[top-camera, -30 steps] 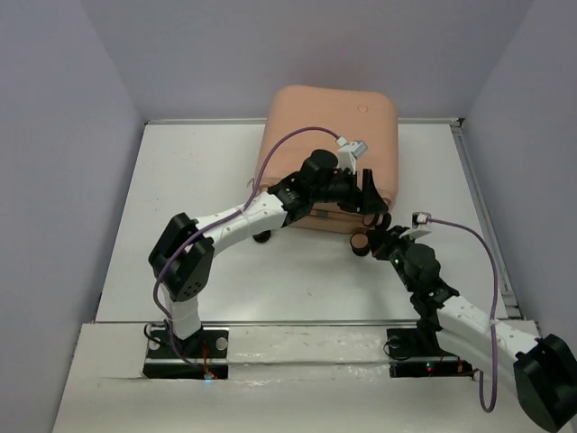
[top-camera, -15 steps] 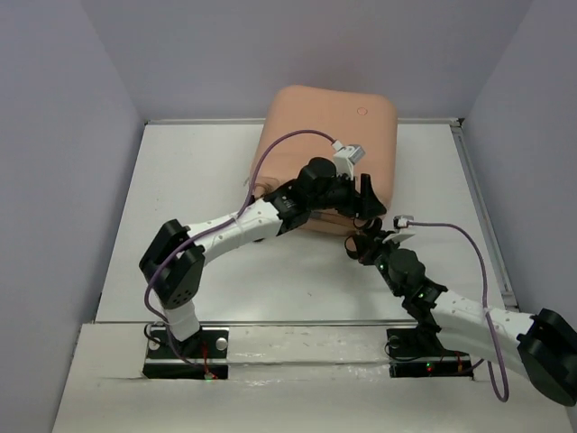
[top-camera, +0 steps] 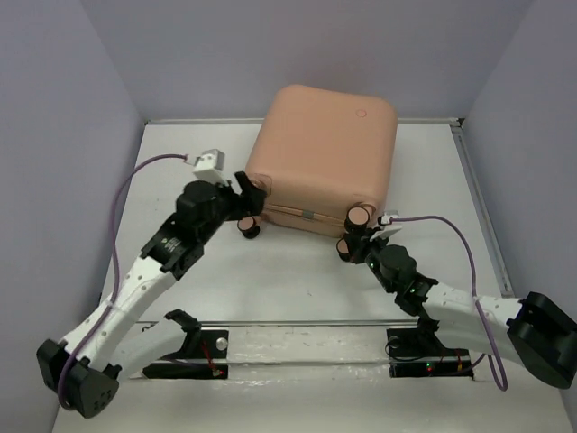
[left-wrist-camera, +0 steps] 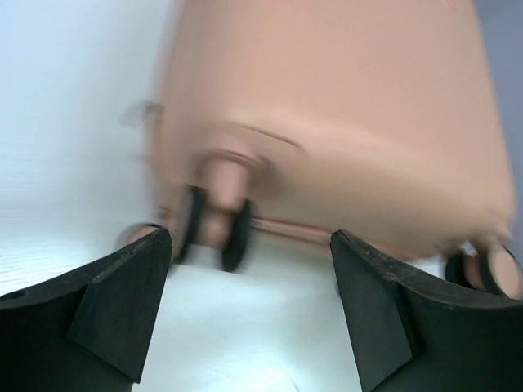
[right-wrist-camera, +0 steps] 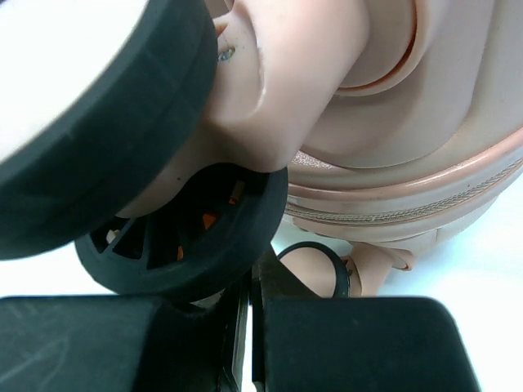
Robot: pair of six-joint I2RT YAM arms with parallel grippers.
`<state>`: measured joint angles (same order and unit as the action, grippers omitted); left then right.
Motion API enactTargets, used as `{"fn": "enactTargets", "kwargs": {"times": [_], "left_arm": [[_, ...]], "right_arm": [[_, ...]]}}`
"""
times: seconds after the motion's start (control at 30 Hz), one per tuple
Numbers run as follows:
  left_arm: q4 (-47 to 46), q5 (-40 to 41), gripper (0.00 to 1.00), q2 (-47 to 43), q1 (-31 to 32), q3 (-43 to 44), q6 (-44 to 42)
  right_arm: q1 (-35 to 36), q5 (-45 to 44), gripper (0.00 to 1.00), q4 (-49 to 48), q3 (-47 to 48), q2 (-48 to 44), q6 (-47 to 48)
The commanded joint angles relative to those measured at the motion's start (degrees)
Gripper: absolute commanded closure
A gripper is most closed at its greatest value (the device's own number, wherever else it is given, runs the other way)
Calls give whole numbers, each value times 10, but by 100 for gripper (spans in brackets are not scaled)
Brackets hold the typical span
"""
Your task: Pack the luggage
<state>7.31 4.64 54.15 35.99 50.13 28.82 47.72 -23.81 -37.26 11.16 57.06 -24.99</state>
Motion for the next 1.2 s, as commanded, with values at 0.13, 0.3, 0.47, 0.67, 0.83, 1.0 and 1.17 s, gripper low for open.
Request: {"fn": "enactTargets", "kwargs": {"times": [0.13,0.3,0.47,0.67,0.83,1.0,1.17], "left_arm": [[46,-119,4,15,-179,-51,-120],[10,-194,2,42,-179,-8,-142],[2,-259,1,52,-179,15,-147],[-11,-259,3,36,-179,-12,-128],[-12,-236,5,7,-179,-16,-103],[0,-208,5,-13,-179,-10,-78],[-9,-224,4,-25,-179,-15,-58]], "right_arm": [[5,26,93,-46,41,-1,12],[5,39,93,-39,40,-5,9],[5,48,93,-45,34,0,5],[5,51,93,-42,32,0,3],[5,54,93,-39,33,2,1],[5,54,93,-30,30,-9,1],[5,54,93,-28,29,-10,2]]}}
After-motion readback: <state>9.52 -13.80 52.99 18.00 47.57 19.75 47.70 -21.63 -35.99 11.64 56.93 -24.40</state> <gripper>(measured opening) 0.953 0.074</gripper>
